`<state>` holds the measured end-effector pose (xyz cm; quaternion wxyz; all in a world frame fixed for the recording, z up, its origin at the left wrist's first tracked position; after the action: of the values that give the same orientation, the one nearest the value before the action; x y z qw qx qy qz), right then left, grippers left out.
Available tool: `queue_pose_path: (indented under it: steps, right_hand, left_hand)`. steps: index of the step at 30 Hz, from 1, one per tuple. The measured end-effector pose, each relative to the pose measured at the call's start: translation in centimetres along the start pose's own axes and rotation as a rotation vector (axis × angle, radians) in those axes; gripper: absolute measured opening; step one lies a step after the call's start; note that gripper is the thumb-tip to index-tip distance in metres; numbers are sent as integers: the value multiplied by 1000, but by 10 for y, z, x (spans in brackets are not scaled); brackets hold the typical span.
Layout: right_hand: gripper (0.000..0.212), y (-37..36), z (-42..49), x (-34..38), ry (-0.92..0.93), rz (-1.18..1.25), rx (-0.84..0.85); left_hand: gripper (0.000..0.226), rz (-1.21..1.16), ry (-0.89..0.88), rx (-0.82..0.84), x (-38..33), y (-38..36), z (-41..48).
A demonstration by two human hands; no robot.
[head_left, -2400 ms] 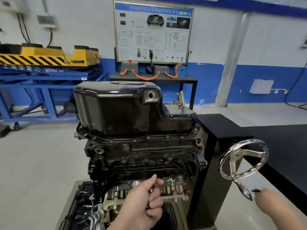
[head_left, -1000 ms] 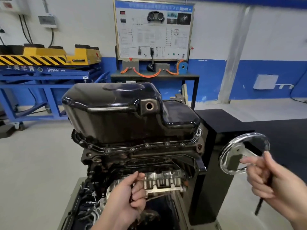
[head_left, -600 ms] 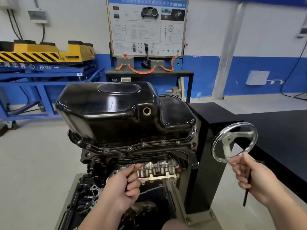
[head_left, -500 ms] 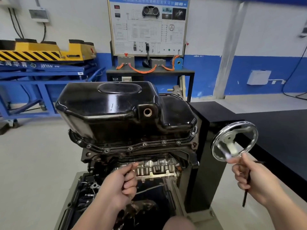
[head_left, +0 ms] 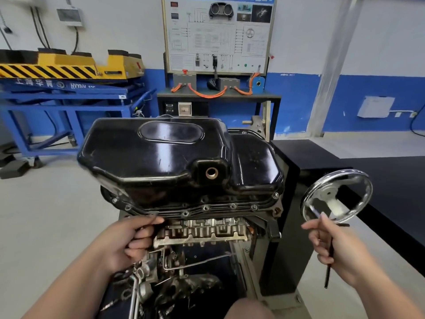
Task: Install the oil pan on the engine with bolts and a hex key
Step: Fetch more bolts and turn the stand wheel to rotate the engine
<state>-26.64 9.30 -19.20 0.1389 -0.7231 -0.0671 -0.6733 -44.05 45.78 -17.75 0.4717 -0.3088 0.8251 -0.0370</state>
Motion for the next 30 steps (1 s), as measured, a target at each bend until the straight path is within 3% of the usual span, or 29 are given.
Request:
queue_pose_path:
  steps: [6, 13, 17, 19, 21, 23, 25, 30]
  right_hand:
    - [48, -2, -3, 5, 21, -8, 23]
    - [47, -14, -11, 8, 73, -1, 18]
    - [47, -25, -14, -4, 70, 8, -45]
    - [45, -22, -13, -8, 78, -18, -173]
    - [39, -6, -15, 1, 174, -175, -402]
    - [34, 12, -20, 27, 373, -521, -668]
    - [33, 20, -20, 56, 560, -875, -809]
    - [49, 38, 21, 74, 411, -1439, -730]
  left_hand:
    - [20, 77, -57, -104, -20, 48, -11]
    - [16, 74, -26, -30, 1, 30, -14]
    - [13, 38, 2, 30, 12, 22, -10]
    - [12, 23, 17, 60, 16, 22, -8]
    - [12, 27, 47, 92, 19, 20, -6]
    - [12, 42, 88, 120, 20, 15, -3]
    - [11, 62, 123, 149, 19, 9, 0]
    - [21, 24, 121, 227, 11, -6, 13]
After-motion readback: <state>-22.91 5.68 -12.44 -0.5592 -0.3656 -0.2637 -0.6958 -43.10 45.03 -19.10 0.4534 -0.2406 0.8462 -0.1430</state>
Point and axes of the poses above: each hand's wrist, its own z-axis towards the middle knuckle, its own y-axis out of the back of the hand, x = y × z, the point moved 6 cm from there along z, towards the middle knuckle, and after that the axes turned 7 degrees about y, right-handed, at the moved point
